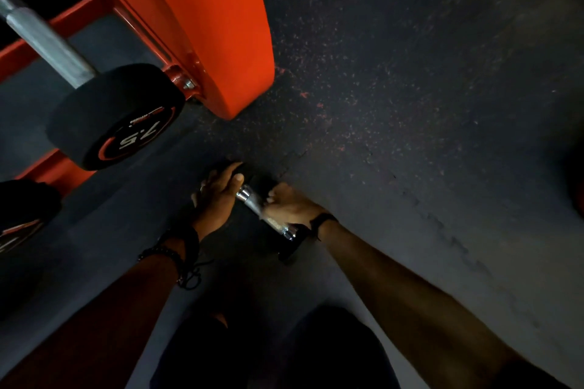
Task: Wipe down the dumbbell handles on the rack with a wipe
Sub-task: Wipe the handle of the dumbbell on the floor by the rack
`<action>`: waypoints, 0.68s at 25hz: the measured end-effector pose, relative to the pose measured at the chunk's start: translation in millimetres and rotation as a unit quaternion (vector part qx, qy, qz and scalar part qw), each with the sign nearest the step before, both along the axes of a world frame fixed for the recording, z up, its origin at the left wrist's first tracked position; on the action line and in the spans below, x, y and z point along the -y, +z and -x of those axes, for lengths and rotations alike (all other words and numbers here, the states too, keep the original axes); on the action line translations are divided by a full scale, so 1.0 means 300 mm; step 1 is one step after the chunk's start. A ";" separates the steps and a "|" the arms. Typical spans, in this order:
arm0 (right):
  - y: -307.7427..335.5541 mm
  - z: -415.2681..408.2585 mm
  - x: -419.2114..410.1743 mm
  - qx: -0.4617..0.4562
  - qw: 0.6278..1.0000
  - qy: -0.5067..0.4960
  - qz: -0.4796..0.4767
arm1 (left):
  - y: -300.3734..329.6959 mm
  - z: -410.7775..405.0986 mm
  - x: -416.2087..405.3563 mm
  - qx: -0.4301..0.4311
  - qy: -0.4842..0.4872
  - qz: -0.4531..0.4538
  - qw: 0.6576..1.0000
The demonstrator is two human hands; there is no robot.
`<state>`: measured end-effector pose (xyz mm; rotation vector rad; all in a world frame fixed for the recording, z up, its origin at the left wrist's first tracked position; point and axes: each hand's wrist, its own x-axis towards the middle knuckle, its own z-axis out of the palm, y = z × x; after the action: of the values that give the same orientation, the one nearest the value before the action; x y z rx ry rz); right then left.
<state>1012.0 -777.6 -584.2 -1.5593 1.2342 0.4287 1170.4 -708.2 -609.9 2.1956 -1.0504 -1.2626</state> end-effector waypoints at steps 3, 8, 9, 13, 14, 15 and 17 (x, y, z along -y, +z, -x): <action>0.025 -0.136 0.031 0.051 0.997 -0.052 -0.014 | -0.015 -0.006 -0.003 -0.018 -0.004 -0.002 1.000; -0.042 -0.007 -0.052 0.019 0.997 -0.005 -0.073 | 0.029 0.005 0.007 -0.022 -0.008 0.006 1.000; -0.056 0.010 -0.055 0.006 0.996 0.005 -0.089 | 0.039 0.009 0.010 -0.020 -0.007 0.001 1.000; -0.100 -0.105 -0.016 0.045 0.993 -0.096 -0.045 | 0.059 0.028 0.055 0.001 -0.009 -0.022 1.000; -0.104 -0.129 -0.012 0.047 0.995 -0.090 -0.011 | 0.059 0.030 0.055 0.002 -0.013 -0.015 1.000; -0.113 -0.132 -0.011 0.054 0.996 -0.066 0.014 | 0.054 0.028 0.053 -0.001 -0.013 -0.010 1.000; -0.106 -0.073 -0.025 0.058 0.998 -0.003 0.040 | 0.055 0.020 0.048 0.001 -0.014 -0.024 1.000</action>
<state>1034.0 -770.2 -616.1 -1.6253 1.1787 0.2849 1164.5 -722.7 -593.4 2.2247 -1.0660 -1.3103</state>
